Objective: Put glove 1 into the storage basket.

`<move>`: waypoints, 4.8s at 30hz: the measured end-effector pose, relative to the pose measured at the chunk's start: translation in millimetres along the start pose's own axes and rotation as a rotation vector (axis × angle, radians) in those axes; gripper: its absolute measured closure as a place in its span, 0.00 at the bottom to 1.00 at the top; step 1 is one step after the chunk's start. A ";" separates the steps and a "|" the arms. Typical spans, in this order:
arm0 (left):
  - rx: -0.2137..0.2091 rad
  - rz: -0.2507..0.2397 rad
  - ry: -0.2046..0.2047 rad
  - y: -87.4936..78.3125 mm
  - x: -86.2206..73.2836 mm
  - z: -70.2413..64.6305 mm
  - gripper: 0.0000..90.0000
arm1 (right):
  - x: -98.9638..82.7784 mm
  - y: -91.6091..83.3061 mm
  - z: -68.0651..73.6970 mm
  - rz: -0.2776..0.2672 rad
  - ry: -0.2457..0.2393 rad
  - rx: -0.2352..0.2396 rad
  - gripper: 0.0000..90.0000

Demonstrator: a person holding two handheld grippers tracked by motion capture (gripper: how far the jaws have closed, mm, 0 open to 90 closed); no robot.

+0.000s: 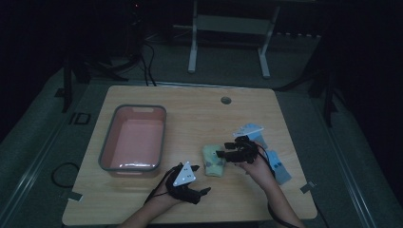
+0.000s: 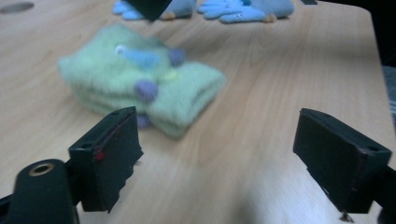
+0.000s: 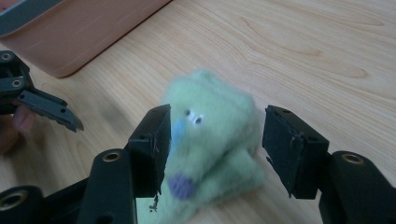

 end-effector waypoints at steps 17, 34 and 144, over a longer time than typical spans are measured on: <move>-0.030 0.112 0.153 33.9 13.9 22.3 0.34 | 15.2 49.1 -11.1 0.109 0.026 0.079 0.46; -0.010 0.224 0.278 53.6 8.0 28.8 0.48 | -2.5 61.4 -11.8 0.185 0.039 0.188 0.56; 0.211 0.498 0.125 -182.7 -3.7 92.7 0.80 | 167.7 131.1 174.7 0.066 -0.112 0.365 0.78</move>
Point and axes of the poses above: each handheld gripper's, and its own axes: y roughly forward along the jaws, x roughly out of its top, z roughly to its left, the point moved 3 cm from there along y, roughly forward along the jaws, and after that the axes turned 12 degrees about -x, right-handed, at the moved point
